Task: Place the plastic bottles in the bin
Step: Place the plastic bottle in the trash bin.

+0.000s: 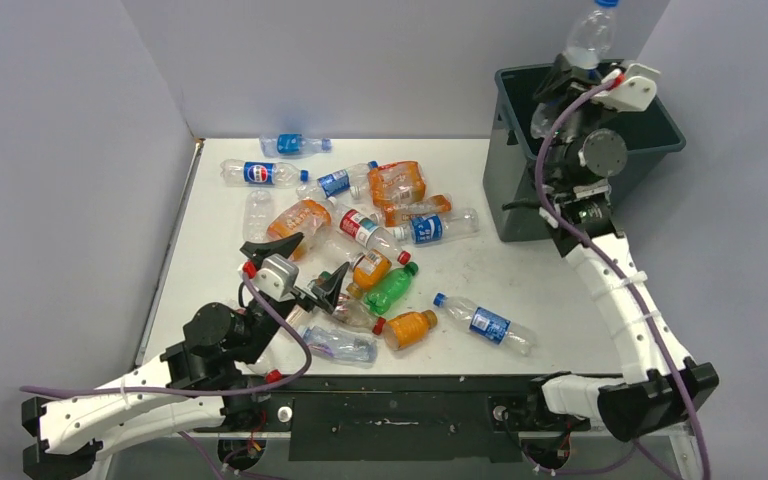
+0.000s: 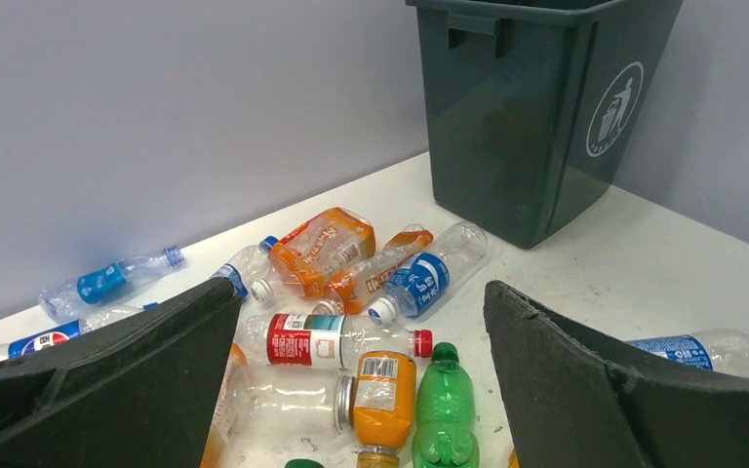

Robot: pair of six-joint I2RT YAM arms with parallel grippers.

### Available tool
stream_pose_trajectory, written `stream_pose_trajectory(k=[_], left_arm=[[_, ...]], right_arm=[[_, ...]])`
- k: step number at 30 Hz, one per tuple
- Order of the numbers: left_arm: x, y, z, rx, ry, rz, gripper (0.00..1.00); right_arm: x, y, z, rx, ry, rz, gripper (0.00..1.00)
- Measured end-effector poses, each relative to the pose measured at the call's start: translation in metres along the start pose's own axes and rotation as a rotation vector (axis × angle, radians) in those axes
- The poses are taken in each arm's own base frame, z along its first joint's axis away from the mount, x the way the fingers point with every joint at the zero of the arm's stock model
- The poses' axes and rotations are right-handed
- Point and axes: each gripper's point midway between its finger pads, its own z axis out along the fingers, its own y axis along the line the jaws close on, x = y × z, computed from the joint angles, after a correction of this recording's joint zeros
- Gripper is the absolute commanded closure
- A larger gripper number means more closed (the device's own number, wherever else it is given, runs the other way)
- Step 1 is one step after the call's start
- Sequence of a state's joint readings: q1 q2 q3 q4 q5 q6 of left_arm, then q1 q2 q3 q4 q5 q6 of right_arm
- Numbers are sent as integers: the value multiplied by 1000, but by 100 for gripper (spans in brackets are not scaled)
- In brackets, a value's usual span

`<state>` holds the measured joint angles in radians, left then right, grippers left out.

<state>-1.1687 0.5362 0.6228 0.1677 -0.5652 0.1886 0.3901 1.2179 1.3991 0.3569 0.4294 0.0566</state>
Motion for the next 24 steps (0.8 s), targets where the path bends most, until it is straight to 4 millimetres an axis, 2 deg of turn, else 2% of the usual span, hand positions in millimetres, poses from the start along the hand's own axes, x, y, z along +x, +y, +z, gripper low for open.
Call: stream_pose_trajectory(k=[5, 7, 10, 12, 15, 17, 22, 24], left_arm=[[-1, 1, 0, -4, -2, -7, 4], [1, -1, 1, -3, 3, -5, 4], [10, -5, 5, -2, 32, 1, 4], [18, -6, 8, -12, 58, 12, 4], [29, -6, 12, -35, 95, 30, 4], [35, -5, 13, -48, 114, 42, 4], [38, -1, 13, -74, 125, 49, 4], [38, 1, 13, -84, 128, 50, 4]], right_arm=[[33, -104, 46, 236, -9, -22, 60], [49, -127, 59, 284, 7, -20, 52], [73, -129, 79, 281, 45, 2, 27], [90, -127, 83, 270, 85, 18, 17], [107, -123, 82, 259, 133, 40, 11], [111, -120, 81, 253, 150, 55, 9], [102, -108, 76, 227, 153, 89, 8], [92, -94, 70, 200, 149, 108, 8]])
